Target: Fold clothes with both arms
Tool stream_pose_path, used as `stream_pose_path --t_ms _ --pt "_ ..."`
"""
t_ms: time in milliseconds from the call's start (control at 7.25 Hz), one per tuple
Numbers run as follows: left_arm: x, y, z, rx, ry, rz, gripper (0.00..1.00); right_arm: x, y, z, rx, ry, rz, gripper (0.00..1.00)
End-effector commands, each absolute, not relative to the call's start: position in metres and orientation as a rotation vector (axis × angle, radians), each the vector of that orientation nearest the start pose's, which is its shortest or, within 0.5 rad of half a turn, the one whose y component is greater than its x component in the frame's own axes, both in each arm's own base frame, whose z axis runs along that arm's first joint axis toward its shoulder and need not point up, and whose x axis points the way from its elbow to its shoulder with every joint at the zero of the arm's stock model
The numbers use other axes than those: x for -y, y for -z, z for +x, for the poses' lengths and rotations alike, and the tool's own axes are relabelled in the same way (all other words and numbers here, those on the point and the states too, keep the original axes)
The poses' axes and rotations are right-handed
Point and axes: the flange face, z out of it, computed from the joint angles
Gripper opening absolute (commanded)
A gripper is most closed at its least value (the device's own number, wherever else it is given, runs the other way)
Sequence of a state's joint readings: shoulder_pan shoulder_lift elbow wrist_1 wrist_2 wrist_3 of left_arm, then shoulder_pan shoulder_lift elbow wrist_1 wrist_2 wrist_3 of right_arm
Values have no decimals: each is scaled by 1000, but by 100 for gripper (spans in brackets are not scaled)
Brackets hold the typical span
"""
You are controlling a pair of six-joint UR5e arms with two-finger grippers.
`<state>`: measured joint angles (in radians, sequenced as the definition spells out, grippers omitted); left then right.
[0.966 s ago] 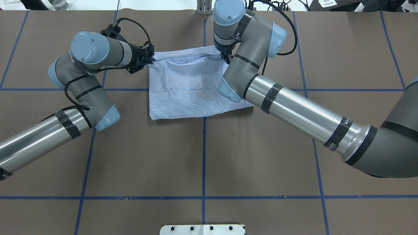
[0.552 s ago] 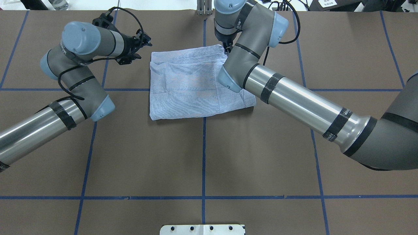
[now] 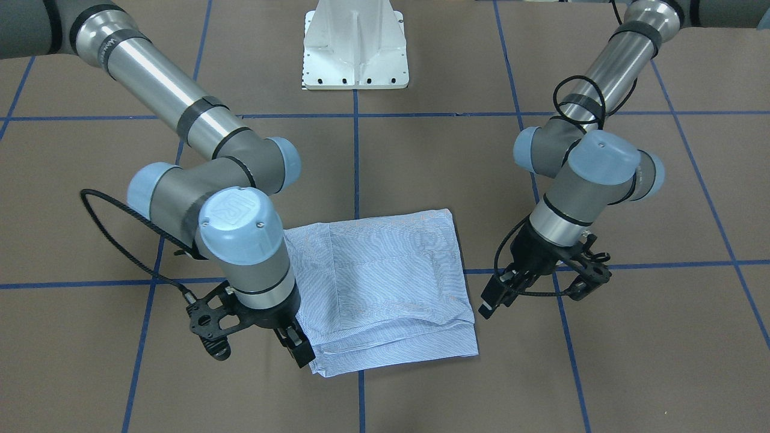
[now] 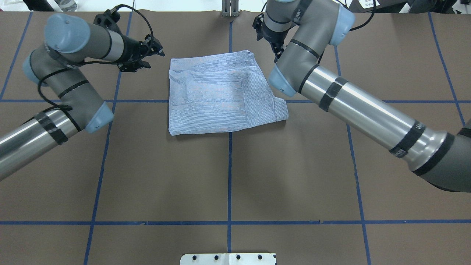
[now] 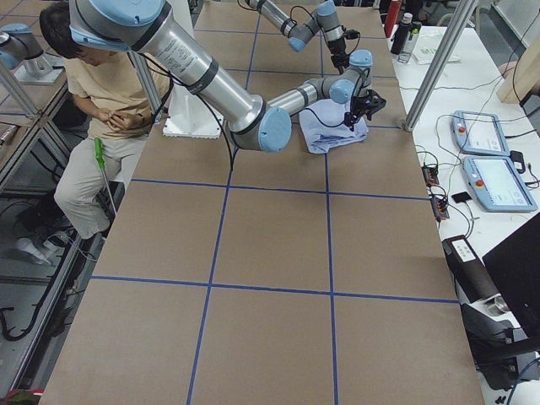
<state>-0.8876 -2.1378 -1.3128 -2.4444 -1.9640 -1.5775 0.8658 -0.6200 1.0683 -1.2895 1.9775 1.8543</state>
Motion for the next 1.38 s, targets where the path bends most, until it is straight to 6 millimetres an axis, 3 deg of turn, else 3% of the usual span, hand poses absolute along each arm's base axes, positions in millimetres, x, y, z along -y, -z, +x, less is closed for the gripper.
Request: stream_pose_path --t_ms 0,138,276,414,552,690,966,1103,1241 --pt "583 -388 308 -1170 265 328 68 667 -295 -368 817 -710 -123 100" --pt "564 -420 270 -1116 142 400 68 647 -331 -309 811 -571 -71 100" --pt "551 -455 217 -1066 18 452 68 630 -371 -254 812 -440 -44 100" --pt "544 -489 160 -1017 -69 498 68 599 -424 -210 787 -303 -8 100" --pt "534 -528 128 -928 -156 535 68 571 -476 -162 744 -156 37 100" --pt "530 -556 81 -825 -236 556 68 548 -523 -117 702 -40 64 100" --pt "520 -594 33 -711 -361 526 70 507 -593 -36 652 88 84 100" --pt "500 -619 15 -689 -393 508 75 490 -610 -25 712 106 56 100" --pt "485 -626 17 -767 -418 483 98 475 -616 -16 766 86 38 100"
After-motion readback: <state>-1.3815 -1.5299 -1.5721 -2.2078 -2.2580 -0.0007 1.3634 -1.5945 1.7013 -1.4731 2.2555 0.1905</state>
